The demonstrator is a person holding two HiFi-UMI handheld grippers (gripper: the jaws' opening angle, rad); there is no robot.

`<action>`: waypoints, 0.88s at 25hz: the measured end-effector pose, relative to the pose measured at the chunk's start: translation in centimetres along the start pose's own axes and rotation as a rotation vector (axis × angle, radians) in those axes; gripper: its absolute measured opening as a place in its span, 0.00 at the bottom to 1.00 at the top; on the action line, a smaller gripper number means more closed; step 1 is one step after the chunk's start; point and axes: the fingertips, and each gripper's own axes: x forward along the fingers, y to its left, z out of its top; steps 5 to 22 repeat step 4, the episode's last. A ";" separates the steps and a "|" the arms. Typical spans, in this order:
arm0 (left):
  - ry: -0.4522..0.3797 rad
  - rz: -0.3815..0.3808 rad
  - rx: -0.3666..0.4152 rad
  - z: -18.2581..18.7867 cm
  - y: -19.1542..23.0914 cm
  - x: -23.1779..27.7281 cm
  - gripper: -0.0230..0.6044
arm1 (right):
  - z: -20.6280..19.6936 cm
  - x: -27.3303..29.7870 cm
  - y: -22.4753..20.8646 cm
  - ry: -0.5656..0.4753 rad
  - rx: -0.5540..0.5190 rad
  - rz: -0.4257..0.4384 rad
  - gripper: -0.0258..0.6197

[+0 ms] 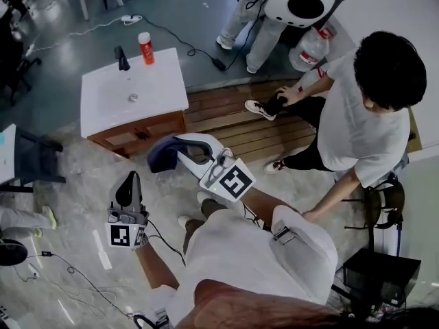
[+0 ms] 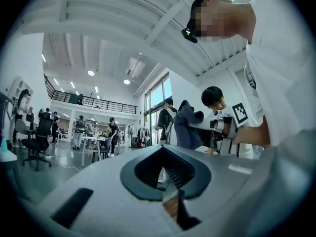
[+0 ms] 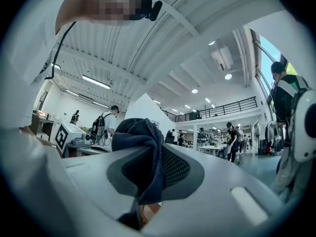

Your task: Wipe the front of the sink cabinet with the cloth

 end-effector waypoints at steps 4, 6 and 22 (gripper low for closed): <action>-0.001 -0.005 0.000 0.1 -0.2 -0.2 0.04 | 0.3 -0.1 0.0 -0.013 0.003 -0.007 0.12; -0.001 -0.005 0.000 0.1 -0.2 -0.2 0.04 | 0.3 -0.1 0.0 -0.013 0.003 -0.007 0.12; -0.001 -0.005 0.000 0.1 -0.2 -0.2 0.04 | 0.3 -0.1 0.0 -0.013 0.003 -0.007 0.12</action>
